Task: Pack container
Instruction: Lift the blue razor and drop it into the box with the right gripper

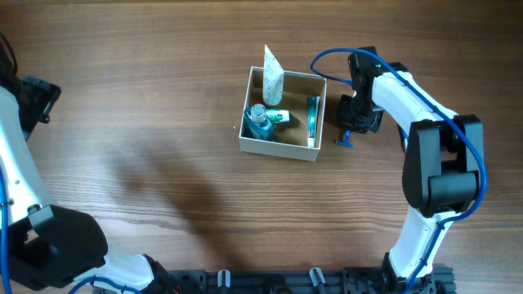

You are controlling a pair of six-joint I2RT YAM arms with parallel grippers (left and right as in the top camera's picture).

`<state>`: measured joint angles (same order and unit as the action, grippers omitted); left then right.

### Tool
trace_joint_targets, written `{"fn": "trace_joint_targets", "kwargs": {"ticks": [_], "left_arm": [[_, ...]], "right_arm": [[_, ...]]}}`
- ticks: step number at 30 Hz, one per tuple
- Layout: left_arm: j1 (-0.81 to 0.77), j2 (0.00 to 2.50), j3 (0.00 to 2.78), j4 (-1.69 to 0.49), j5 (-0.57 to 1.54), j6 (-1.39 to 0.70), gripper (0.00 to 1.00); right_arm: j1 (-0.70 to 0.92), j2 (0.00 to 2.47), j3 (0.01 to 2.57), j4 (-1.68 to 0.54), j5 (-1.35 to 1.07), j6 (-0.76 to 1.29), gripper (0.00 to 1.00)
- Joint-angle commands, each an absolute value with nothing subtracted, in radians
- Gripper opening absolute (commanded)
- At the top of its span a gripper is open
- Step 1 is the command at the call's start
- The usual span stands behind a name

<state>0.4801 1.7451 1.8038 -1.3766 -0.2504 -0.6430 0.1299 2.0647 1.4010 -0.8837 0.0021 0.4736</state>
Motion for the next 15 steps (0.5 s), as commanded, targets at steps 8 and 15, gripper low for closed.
{"fn": "trace_joint_targets", "kwargs": {"ticks": [8, 15], "left_arm": [[0.485, 1.748, 1.799, -1.377, -0.263, -0.663, 1.0], [0.485, 1.748, 1.799, -1.377, -0.263, -0.663, 1.0]], "right_arm": [[0.112, 2.083, 1.522, -1.026, 0.02, 0.464, 0.04], [0.112, 1.996, 1.823, -1.235, -0.129, 0.367, 0.04]]}}
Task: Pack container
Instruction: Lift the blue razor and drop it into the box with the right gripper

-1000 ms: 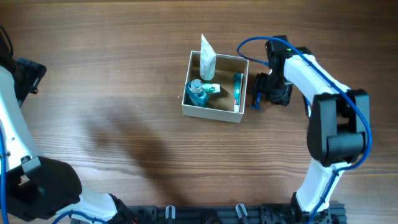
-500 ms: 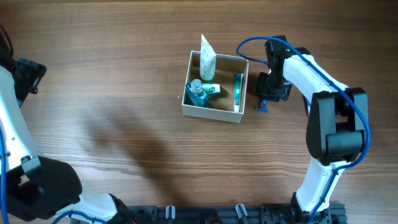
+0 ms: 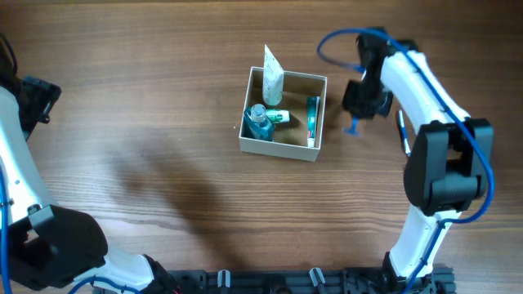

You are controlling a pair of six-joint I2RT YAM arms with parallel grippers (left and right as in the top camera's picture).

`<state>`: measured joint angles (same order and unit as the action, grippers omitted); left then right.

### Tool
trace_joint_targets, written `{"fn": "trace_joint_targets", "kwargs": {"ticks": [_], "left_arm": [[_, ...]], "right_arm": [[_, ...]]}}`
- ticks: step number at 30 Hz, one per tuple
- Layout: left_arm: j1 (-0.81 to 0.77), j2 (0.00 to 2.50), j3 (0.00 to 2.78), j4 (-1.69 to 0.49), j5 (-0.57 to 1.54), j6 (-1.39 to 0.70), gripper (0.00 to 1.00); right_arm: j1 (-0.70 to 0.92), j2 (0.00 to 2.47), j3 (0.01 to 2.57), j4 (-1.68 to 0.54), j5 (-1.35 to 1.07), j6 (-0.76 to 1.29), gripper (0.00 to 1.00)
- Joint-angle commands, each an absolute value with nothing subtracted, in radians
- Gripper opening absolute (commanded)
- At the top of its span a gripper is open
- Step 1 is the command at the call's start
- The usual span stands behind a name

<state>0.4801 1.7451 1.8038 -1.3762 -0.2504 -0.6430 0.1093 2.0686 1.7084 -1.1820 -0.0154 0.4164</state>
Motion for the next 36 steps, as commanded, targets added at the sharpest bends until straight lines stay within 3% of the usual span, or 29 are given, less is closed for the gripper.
{"fn": "trace_joint_targets", "kwargs": {"ticks": [1, 5, 15, 18, 20, 24, 36], "left_arm": [[0.485, 1.748, 1.799, -1.377, -0.263, -0.663, 1.0], [0.485, 1.748, 1.799, -1.377, -0.263, -0.663, 1.0], [0.485, 1.748, 1.799, -1.377, -0.263, -0.662, 1.0], [0.485, 1.748, 1.799, -1.377, -0.263, -0.663, 1.0], [0.485, 1.748, 1.799, -1.377, -0.263, -0.662, 1.0], [0.485, 1.748, 1.799, -1.377, -0.263, -0.662, 1.0], [0.485, 1.748, 1.799, -1.377, -0.263, -0.663, 1.0]], "right_arm": [[0.115, 1.978, 1.847, -1.251, -0.168, 0.367, 0.04], [0.157, 1.893, 1.866, -1.258, -0.268, 0.371, 0.04], [0.342, 1.897, 1.84, -1.209, -0.259, 0.437, 0.06], [0.364, 1.925, 1.84, -1.201, -0.216, 0.478, 0.2], [0.365, 1.932, 1.84, -1.215, -0.176, 0.479, 0.38], [0.348, 1.932, 1.84, -1.257, -0.086, 0.478, 0.49], [0.154, 1.924, 1.842, -1.488, 0.08, 0.439, 0.61]]}}
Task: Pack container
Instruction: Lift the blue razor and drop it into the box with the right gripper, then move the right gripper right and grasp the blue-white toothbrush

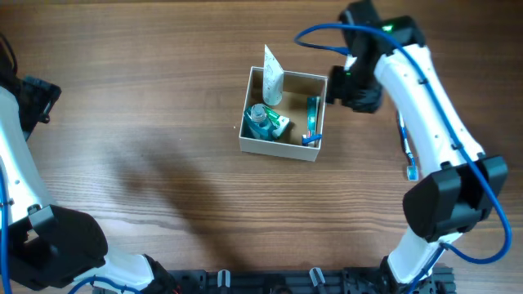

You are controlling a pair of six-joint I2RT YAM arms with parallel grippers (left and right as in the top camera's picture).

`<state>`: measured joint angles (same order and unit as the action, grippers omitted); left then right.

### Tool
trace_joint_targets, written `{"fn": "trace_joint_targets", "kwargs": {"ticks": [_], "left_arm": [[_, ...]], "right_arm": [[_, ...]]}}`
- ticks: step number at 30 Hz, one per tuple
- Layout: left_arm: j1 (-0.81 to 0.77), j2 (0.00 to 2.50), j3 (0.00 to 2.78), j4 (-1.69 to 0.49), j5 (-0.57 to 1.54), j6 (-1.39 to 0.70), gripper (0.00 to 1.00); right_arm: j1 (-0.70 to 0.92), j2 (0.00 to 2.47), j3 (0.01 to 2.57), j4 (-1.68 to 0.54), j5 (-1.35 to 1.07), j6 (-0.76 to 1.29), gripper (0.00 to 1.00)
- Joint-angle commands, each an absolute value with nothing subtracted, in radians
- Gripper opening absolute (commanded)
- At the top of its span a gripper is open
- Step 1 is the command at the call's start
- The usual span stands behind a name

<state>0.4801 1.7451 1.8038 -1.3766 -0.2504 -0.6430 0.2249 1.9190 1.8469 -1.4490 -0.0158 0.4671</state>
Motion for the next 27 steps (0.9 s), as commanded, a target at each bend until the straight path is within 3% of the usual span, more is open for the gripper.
{"fn": "trace_joint_targets", "kwargs": {"ticks": [1, 5, 7, 15, 27], "left_arm": [[0.485, 1.748, 1.799, -1.377, -0.263, -0.662, 1.0], [0.485, 1.748, 1.799, -1.377, -0.263, -0.662, 1.0], [0.485, 1.748, 1.799, -1.377, -0.263, -0.663, 1.0], [0.485, 1.748, 1.799, -1.377, -0.263, -0.663, 1.0], [0.485, 1.748, 1.799, -1.377, -0.263, -0.663, 1.0]], "right_arm": [[0.132, 1.924, 1.842, -1.501, 0.083, 0.411, 0.65], [0.051, 1.924, 1.842, -1.518, 0.083, 0.328, 0.84], [0.005, 1.924, 1.84, -1.511, 0.083, 0.284, 0.89], [-0.108, 1.924, 1.75, -1.394, 0.083, 0.106, 0.95], [-0.122, 1.925, 1.395, -1.151, 0.049, 0.052, 0.97]]}}
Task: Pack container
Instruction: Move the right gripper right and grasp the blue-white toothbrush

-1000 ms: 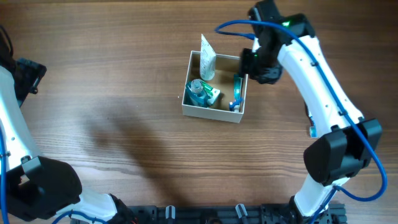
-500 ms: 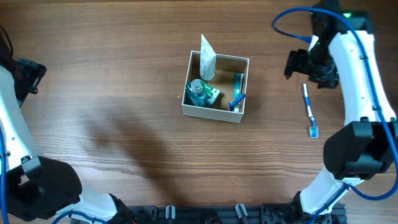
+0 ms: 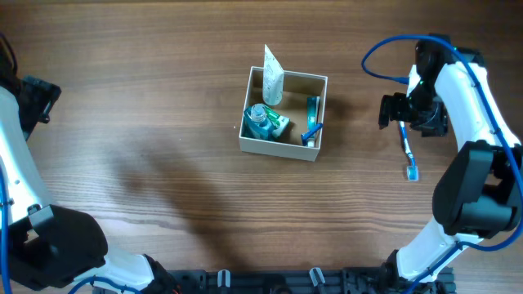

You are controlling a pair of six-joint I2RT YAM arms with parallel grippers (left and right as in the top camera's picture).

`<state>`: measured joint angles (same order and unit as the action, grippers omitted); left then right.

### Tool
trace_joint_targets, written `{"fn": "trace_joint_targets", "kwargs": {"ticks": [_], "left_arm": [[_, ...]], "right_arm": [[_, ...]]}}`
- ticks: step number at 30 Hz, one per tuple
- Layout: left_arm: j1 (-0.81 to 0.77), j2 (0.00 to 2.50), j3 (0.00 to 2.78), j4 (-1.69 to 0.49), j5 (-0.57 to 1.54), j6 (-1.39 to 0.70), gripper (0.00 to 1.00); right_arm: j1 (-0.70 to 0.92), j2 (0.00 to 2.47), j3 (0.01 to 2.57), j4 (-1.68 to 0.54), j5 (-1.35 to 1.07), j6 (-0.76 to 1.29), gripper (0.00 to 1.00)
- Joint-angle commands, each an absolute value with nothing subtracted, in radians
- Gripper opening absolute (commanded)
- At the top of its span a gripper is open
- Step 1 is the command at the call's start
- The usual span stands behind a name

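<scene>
A white cardboard box [image 3: 319, 112] stands mid-table. Inside it are a white tube [image 3: 273, 79] leaning at the back left corner, a teal bottle [image 3: 259, 121], a green-white tube [image 3: 280, 124], a green toothbrush [image 3: 312, 109] along the right wall and a small blue item [image 3: 310, 134] at the front right. My right gripper [image 3: 383, 110] hangs to the right of the box, apart from it, jaws spread with nothing between them. My left gripper [image 3: 39, 95] sits at the far left edge, its fingers unclear.
A blue toothbrush [image 3: 406, 152] lies on the table right of the box, just below the right gripper. The right arm's blue cable loops above the wrist. The arm bases stand at the front edge.
My right gripper was over the box's right edge with the blue item just below it. It is now well right of the box and empty. The blue item lies in the box.
My right gripper was low on the table beside the box's right wall, at a small blue item. Then it stood a little higher with that item. Then it was over the box, and now the item rests inside with the gripper withdrawn. The left arm stayed still.
</scene>
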<state>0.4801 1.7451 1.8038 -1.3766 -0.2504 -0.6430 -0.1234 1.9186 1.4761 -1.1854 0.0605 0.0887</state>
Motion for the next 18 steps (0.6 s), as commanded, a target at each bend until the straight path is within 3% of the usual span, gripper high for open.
{"fn": "trace_joint_targets", "kwargs": {"ticks": [1, 18], "left_arm": [[0.485, 1.748, 1.799, -1.377, -0.263, -0.662, 1.0], [0.485, 1.748, 1.799, -1.377, -0.263, -0.663, 1.0]], "right_arm": [[-0.122, 1.925, 1.38, -1.135, 0.052, 0.05, 0.96], [-0.144, 1.978, 1.317, -0.939, 0.058, -0.161, 1.0]]}}
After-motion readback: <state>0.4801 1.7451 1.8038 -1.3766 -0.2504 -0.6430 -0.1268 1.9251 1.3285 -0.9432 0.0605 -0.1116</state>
